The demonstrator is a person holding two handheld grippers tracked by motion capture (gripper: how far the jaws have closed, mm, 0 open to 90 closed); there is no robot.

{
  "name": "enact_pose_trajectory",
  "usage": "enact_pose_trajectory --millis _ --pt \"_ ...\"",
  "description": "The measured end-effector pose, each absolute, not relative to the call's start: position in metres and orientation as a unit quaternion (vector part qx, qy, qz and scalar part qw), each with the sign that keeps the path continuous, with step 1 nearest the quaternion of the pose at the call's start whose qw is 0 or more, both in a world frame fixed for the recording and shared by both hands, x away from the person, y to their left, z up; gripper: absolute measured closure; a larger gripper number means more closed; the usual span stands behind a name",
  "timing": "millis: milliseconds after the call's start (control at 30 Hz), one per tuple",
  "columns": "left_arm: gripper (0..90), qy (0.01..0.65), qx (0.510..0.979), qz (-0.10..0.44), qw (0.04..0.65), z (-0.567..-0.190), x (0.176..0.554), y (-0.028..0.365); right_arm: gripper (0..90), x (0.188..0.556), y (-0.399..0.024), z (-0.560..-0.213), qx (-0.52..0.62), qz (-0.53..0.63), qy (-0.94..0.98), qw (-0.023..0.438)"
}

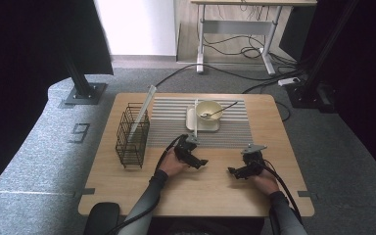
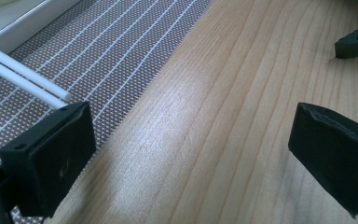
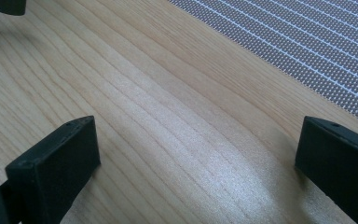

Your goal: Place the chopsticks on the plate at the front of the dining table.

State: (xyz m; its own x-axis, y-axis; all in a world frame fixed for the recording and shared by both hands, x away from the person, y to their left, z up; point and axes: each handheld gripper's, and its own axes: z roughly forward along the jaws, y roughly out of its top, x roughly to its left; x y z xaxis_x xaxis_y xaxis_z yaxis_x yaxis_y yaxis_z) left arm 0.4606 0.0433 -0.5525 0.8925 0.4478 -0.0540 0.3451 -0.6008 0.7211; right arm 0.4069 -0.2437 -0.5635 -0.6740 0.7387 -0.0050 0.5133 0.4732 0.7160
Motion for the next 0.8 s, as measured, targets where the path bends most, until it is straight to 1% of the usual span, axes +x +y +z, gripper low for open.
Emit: enact_pose_trajectory --millis 800 --pt "0.6 0.227 0.888 0.063 0.396 -0.5546 0.4676 0.0433 0.0 0.4068 -0.2436 -0.5635 0.372 0.354 0.843 0.159"
